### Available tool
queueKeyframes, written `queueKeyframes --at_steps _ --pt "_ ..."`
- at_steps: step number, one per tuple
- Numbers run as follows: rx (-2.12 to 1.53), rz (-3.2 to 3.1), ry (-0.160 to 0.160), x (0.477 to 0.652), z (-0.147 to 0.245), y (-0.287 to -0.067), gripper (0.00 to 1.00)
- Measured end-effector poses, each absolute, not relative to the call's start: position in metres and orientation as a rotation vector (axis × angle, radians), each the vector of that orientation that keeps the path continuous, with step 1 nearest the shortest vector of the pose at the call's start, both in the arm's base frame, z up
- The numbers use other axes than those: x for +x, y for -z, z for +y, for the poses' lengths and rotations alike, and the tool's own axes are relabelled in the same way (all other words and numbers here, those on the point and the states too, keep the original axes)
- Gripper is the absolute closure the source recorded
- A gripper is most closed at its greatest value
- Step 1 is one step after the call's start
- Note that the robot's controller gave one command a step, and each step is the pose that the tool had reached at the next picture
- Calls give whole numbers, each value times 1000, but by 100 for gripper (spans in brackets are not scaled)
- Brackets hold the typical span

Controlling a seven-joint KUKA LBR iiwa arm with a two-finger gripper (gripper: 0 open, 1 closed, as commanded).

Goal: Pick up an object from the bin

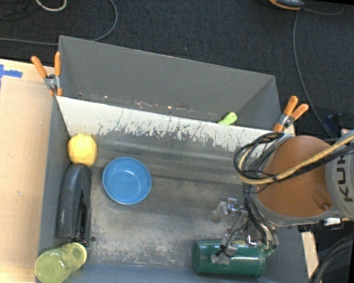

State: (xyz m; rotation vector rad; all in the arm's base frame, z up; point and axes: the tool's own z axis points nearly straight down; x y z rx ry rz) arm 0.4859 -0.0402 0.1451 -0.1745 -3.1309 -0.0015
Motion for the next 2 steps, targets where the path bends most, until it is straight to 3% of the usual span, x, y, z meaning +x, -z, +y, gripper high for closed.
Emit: queueKeyframes --at_steps 1,2 --pt "-633 -3062 1 474 -39 -101 0" --pt "110 -3135 6 480 -54 -80 100"
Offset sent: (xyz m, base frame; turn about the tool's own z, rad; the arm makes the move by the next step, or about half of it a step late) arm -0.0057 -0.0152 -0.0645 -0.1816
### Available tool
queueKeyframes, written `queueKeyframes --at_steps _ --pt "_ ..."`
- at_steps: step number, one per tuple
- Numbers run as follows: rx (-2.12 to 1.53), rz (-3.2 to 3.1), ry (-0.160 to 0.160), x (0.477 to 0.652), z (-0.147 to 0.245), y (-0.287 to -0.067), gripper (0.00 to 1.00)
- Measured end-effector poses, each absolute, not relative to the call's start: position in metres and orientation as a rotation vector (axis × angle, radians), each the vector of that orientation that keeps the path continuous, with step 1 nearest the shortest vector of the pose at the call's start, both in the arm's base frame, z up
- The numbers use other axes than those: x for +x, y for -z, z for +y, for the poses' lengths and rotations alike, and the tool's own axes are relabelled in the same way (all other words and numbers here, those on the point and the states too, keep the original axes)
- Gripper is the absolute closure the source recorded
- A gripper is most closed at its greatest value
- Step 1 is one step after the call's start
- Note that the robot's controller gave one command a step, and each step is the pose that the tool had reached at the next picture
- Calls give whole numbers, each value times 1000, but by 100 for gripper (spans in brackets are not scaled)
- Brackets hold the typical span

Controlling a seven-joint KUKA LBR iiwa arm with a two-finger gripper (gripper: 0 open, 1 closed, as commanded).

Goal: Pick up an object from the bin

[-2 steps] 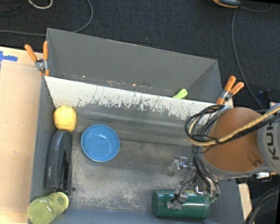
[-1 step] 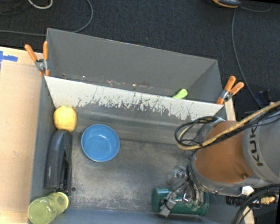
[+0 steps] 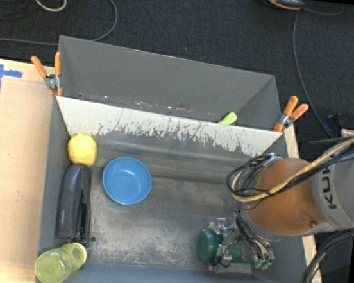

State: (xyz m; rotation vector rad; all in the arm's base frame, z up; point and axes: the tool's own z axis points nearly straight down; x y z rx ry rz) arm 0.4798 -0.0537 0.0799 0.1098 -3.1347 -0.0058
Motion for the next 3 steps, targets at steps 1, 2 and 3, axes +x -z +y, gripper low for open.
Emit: queueKeyframes --at_steps 1,2,3 --pt "108 -3135 6 480 -54 -80 100" --pt "108 -3135 6 480 -54 -80 100" --pt "104 -3130 6 484 -54 -183 100"
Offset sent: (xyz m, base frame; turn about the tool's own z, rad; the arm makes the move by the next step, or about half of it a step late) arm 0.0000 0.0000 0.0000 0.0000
